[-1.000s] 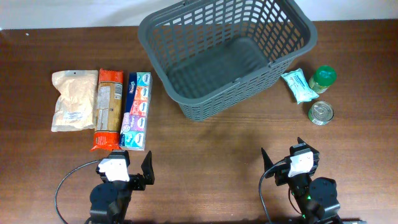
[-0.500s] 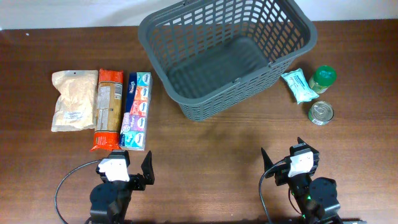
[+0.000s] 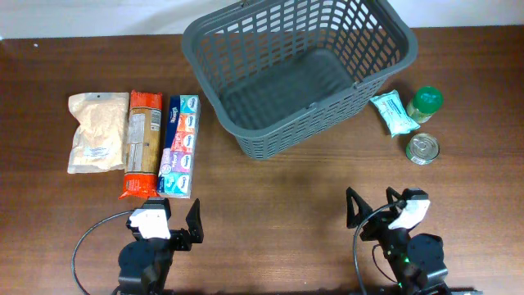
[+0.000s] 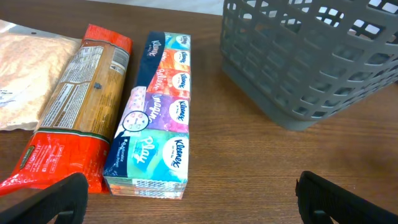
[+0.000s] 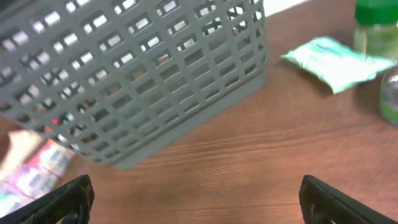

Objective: Pack container

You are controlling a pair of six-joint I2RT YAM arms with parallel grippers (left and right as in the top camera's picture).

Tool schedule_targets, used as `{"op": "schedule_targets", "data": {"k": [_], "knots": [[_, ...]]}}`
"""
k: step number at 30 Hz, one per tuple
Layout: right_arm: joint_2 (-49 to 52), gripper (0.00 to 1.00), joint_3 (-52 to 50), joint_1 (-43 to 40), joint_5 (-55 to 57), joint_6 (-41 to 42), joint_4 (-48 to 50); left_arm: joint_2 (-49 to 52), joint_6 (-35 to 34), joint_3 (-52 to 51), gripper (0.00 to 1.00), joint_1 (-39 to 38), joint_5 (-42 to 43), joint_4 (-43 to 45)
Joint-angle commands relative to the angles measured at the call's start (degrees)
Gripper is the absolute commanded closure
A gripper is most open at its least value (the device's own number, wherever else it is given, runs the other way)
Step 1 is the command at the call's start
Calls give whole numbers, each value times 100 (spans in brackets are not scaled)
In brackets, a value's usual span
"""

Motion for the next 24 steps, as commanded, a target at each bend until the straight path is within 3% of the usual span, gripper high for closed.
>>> {"op": "schedule_targets", "data": {"k": [1,5,6,9,12,13,19,24], "knots": [[-66,1,-39,35,-55,796,70,-50,-11,-66,1,-2,-79,22],[-63,1,-39,35,-693,791,260,-50,-11,-66,1,-2,-79,22],[-63,8,-37,33,-870,791,308,-50,-11,-66,1,-2,-79,22],[-44,40,92,35,-1110,791,326,-50,-11,-66,1,-2,-79,22],[153,89,363,24,-1038,754,315,-50,-11,-66,1,-2,-79,22],[282,96,494,24,-1040,713,286,-50,-11,-66,1,-2,-79,22],[1659,96,1705,24,-1043,76,-262,-50,-11,-66,1,-2,-76,22],[3235,96,3305,24,-1040,-605,-1139,-50,-11,-66,1,-2,-79,22]]}}
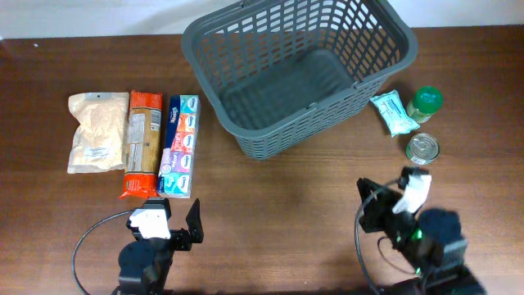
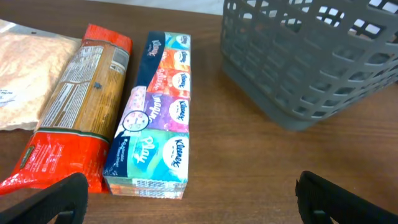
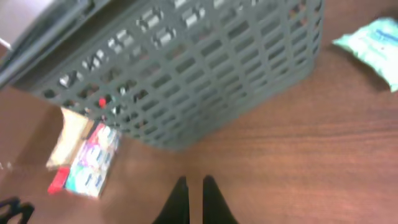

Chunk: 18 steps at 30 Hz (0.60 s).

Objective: Pack container

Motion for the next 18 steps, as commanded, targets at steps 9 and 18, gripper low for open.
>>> {"op": "schedule_targets", "data": {"k": [9,18], "knots": [[3119,96,4118,24,-42,-1445,-1711,-50,-11,-61,1,-2,-76,24],[4927,97,6935,24,284,-2162,-2699,-50,-13,-61,1,-2,-15,26]]}}
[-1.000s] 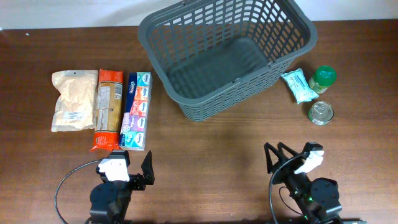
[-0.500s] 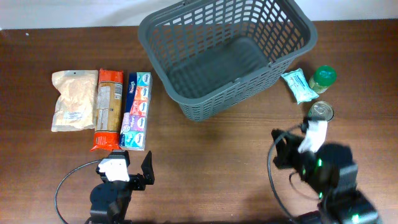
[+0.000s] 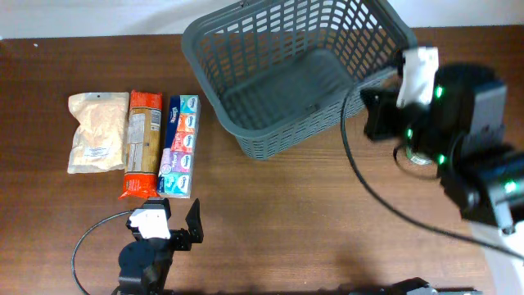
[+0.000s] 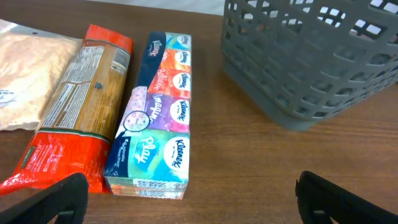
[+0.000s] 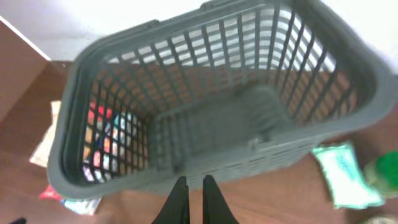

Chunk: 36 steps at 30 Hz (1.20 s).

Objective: Pack container

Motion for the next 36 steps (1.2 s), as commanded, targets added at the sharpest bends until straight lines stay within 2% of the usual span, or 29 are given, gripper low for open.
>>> {"op": "schedule_targets", "data": {"k": [1,4,9,14,18,26,29,32,36], "knots": [[612,96,763,26,278,-404,-216,-48,-13,-59,1,-2,55,24],[1110,96,1110,24,378,-407,-306,-48,-46,-63,1,-2,127,173],[1679,97,1222,-109,369,-402,-310,-22,-55,-37,1,-2,1462,894],[1829,96,1222,-278,350,-404,-278,551,-39,691,1,-2,1508,723],[1827,97,1246,-450,350,-407,-243,1593,131,1755,1,-4,1515,201],[1827,96,1246,-673,317,-404,-326,3967,527,4830,1,-431,1432,-1729],[1827,96,1246,-686,299,-404,-323,4516,531,5928,1,-824,706,-2415],[1827,97,1246,-686,302,-404,-317,4962,638,6627,1,-1423,26,-2962],[1829,96,1246,-686,302,-404,-264,5305,625,6732,1,-2149,7,-2693]]}}
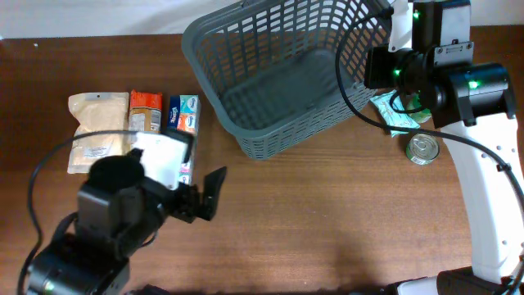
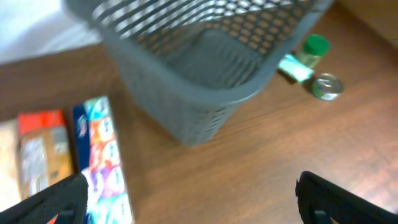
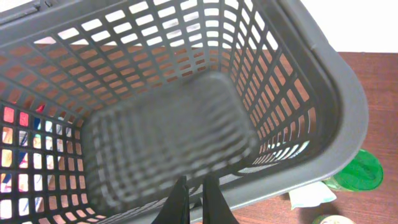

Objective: Pack container

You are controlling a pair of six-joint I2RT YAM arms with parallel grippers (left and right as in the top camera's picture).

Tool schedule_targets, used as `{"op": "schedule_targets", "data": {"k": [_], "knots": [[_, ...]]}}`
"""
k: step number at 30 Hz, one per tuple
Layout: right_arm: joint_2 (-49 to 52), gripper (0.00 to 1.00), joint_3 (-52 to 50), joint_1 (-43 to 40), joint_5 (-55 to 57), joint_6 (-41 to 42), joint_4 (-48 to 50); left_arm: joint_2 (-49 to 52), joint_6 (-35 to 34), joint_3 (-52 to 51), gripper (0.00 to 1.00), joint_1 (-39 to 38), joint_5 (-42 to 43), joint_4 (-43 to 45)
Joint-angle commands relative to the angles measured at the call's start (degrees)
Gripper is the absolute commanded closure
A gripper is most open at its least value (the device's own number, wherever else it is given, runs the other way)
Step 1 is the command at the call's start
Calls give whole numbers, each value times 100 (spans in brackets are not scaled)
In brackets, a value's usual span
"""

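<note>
The grey mesh basket (image 1: 270, 138) stands empty at the back middle. Left of it lie a beige pouch (image 1: 97, 131), a red pasta pack (image 1: 146, 105) and a Kleenex tissue pack (image 2: 102, 155), partly covered by my left arm in the overhead view. Right of the basket are a teal packet (image 3: 311, 193), a green-lidded jar (image 3: 357, 171) and a tin can (image 1: 422, 148). My left gripper (image 2: 193, 208) hangs open high over the table beside the tissue pack, holding nothing. My right gripper (image 3: 193, 199) is shut and empty above the basket's right rim (image 3: 348, 106).
Bare brown tabletop (image 1: 327, 221) fills the front half. The right arm's white link (image 1: 483, 188) runs down the right side past the can. A pale wall borders the table's far edge.
My left arm has risen from the table's front edge and now hangs high beside the tissue pack, still open. The right gripper stays shut, now closer over the basket's right rim.
Both grippers first rested open at the front edge. Then the right one was shut and lifted off the table, then up beside the basket's right side. Now the left has risen too; no item has moved.
</note>
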Motion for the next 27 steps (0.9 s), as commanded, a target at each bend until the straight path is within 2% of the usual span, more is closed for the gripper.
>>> {"op": "schedule_targets", "data": {"k": [1,7,9,10,11,15,20,22,27], "knots": [[-87,96,101,-31,4,-2,44,343,83,74,1,-511,-229,299],[-87,96,101,-31,7,-4,66,787,96,74,1,-669,343,675],[-87,96,101,-31,9,-4,66,905,120,74,30,-671,507,699],[-87,96,101,-31,9,-4,72,970,116,74,80,-678,568,702],[-87,96,101,-31,9,-4,85,1025,109,74,98,-682,597,695],[-22,96,101,-31,17,-7,240,1204,72,74,98,-920,577,688],[249,96,101,-35,190,-4,479,1213,-267,70,98,-1945,-1340,308],[350,96,101,-52,271,-7,579,1250,-411,42,98,-2282,-1722,149],[669,96,107,-214,273,-4,874,1486,-619,-251,98,-2577,-1803,448]]}}
